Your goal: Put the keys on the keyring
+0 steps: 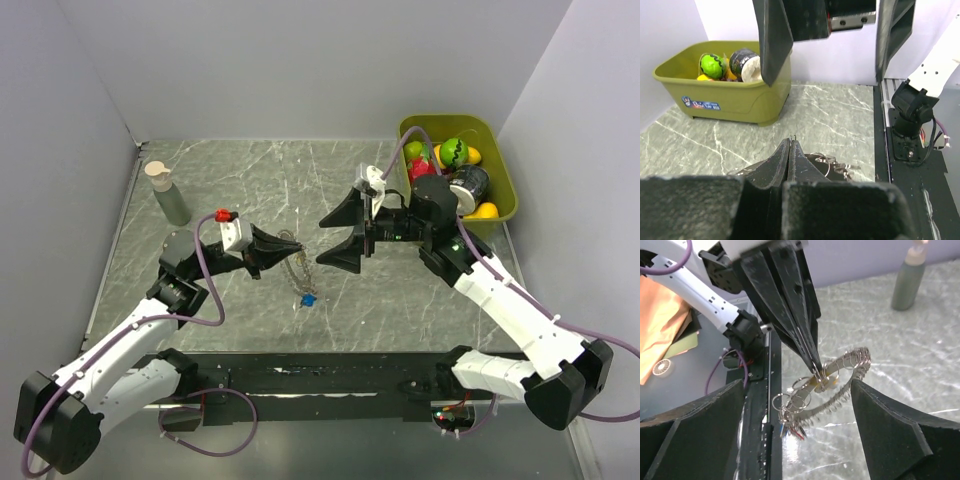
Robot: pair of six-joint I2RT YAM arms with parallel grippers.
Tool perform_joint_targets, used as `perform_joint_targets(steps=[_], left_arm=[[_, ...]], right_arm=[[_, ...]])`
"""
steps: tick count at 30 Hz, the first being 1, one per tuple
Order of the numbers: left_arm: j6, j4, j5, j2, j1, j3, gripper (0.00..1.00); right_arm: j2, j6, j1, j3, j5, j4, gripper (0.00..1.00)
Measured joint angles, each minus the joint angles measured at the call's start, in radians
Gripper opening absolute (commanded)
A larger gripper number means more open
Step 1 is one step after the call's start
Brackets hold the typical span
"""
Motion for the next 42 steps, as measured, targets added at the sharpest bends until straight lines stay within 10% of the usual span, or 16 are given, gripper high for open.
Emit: perform_joint_targets(steps=[24,33,38,42], left_arm=[[-0.043,0.249,0.000,0.558,-0.069,0.169,0.01],[-0.108,0.521,-0.085,0.690,-0.100,-0.048,0.02],[-0.146,0.639,-0.166,0.721,-0.108,-0.200,0.18],[-0.163,0.678,-0.220,0.706,-0.116,-0.281,0.59]], right_arm=[[-0.051,0.008,0.000,-0.081,0.039,0.010,0.98],[-0.028,0.008,0.000,-0.130,0.039,0.013,0.99],[-0.016,0.008,0.000,-0.162,0.039,0.011,0.99],[-0.015,0.008,0.000,-0.171,0.039,0.016,1.00]])
